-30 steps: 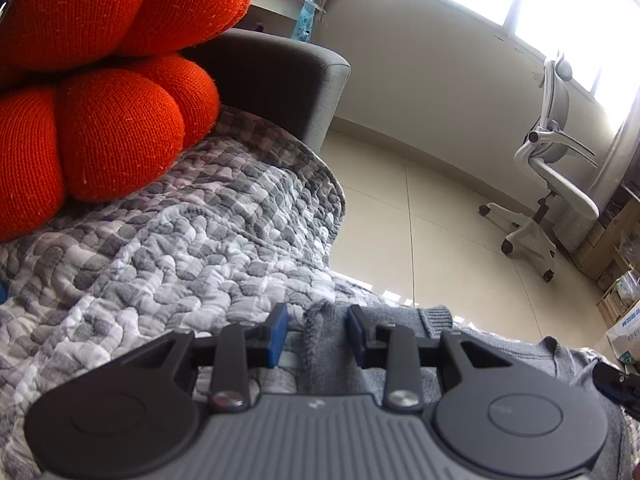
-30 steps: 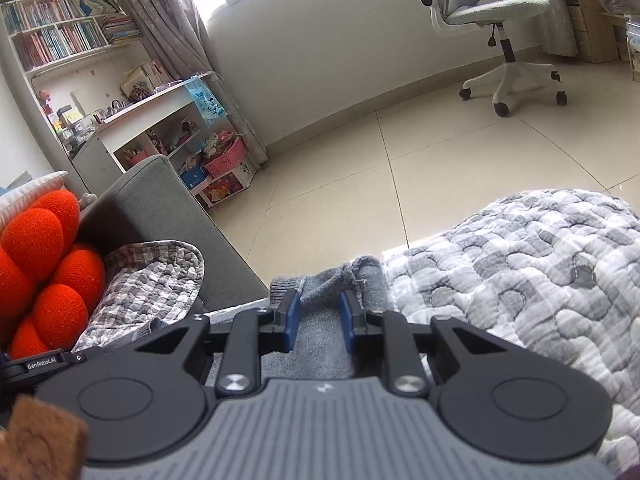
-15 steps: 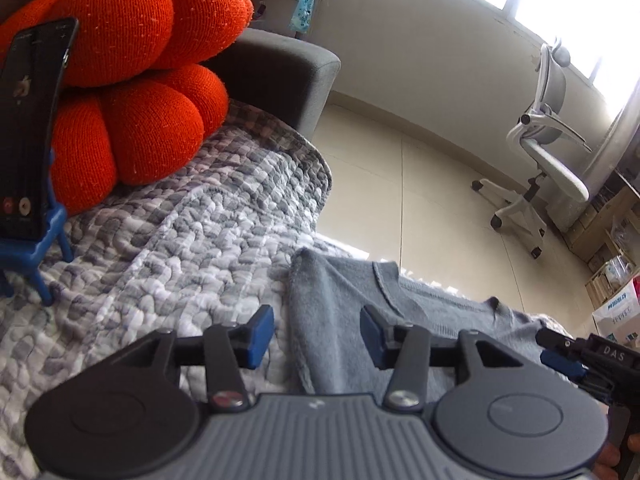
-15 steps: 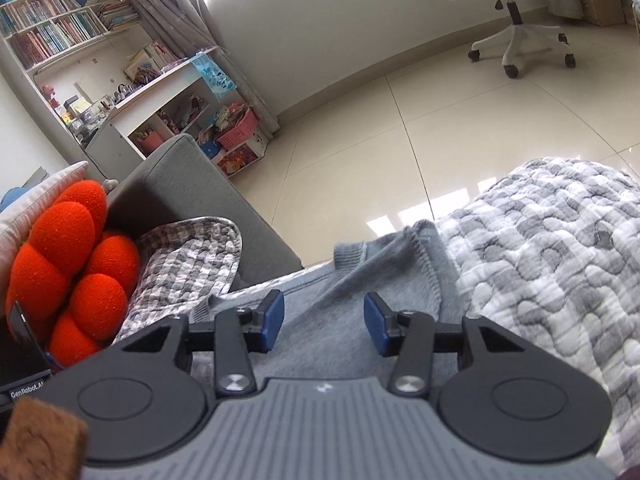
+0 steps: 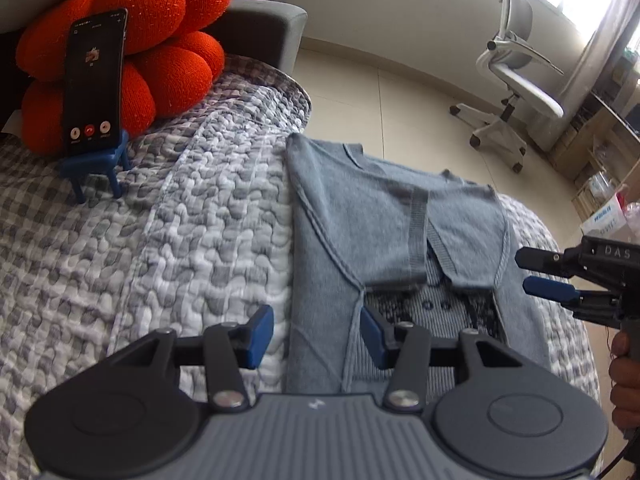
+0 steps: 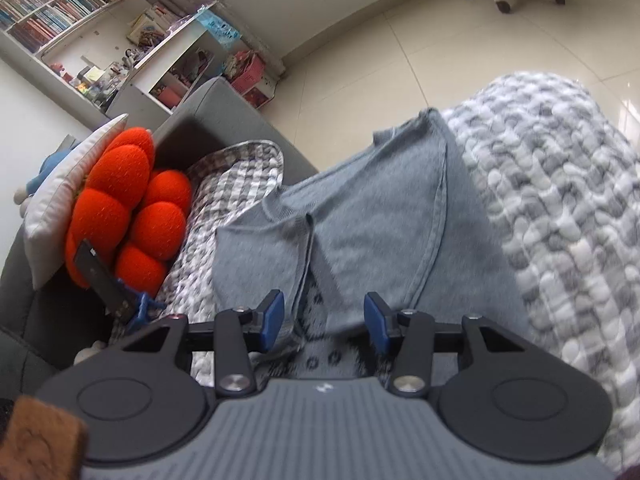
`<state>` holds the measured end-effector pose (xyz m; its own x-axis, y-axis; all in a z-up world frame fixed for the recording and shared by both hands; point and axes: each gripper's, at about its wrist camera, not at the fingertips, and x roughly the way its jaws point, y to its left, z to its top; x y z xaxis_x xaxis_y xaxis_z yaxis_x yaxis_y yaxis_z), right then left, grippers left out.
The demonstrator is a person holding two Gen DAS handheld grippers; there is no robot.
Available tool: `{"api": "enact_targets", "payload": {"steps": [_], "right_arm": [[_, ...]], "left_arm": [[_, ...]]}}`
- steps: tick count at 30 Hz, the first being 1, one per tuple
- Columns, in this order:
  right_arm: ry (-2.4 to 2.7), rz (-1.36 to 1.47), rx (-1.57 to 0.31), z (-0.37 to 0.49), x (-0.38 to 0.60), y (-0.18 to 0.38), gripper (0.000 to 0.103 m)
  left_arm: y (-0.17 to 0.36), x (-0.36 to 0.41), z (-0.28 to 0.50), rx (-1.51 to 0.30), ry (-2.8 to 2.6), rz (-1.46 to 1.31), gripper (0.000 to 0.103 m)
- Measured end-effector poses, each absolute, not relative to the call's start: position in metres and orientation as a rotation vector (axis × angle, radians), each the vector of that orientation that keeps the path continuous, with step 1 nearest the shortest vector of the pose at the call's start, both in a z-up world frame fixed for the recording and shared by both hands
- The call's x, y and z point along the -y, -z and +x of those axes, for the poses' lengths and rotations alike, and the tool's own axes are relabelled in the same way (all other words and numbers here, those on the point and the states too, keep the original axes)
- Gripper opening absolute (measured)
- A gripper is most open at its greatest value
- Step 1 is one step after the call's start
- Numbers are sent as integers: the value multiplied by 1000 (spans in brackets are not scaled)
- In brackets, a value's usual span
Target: Fold clothes
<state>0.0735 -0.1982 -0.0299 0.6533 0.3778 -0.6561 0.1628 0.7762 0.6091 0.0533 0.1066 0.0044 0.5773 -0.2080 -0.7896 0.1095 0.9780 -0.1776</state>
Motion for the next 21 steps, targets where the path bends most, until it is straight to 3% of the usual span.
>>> {"api": "enact_targets", "payload": {"steps": [15,21], "right_arm": [[-299,767,-1013,-23,149,60,49],[-413,743,-1086,-45,122,78,30]], "left_arm": [[30,-99,-66,-1025,197,1,46],[53,-102,-90,-1081,183,28,39]]}}
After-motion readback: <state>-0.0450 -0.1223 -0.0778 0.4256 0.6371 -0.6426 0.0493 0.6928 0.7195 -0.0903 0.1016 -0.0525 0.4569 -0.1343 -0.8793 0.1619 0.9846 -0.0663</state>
